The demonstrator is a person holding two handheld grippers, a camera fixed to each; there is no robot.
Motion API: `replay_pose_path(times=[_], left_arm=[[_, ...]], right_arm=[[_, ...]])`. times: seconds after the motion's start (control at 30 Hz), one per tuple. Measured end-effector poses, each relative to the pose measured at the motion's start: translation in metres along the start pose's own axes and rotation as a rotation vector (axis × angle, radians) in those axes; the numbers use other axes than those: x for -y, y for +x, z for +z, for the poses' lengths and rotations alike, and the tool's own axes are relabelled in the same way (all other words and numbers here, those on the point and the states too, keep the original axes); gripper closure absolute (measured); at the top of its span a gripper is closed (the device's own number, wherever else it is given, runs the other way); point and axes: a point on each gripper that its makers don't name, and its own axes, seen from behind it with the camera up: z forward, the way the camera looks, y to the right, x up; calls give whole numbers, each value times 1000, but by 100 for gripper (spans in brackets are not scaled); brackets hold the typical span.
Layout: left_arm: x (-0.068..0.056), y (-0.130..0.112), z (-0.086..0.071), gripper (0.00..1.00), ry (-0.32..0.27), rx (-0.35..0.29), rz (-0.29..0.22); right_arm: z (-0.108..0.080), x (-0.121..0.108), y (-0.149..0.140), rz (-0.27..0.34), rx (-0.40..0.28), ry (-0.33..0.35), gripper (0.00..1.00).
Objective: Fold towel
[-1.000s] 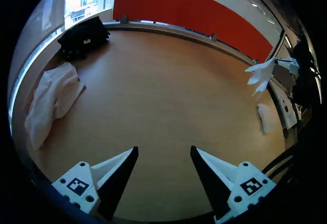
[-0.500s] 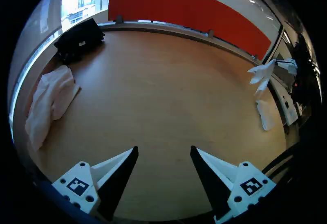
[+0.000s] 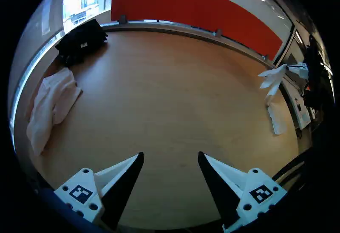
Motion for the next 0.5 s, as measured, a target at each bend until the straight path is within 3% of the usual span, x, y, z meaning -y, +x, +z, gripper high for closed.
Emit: replay_pose_path(times=[0.2,0.5], left_arm=[[-8,1,2,6,-8,2,9],[-17,4,4,6,-22,5,28]], right_arm=[[-4,0,-17,14,18,-3,97],[-25,-1,-57,49,56,-14,97]])
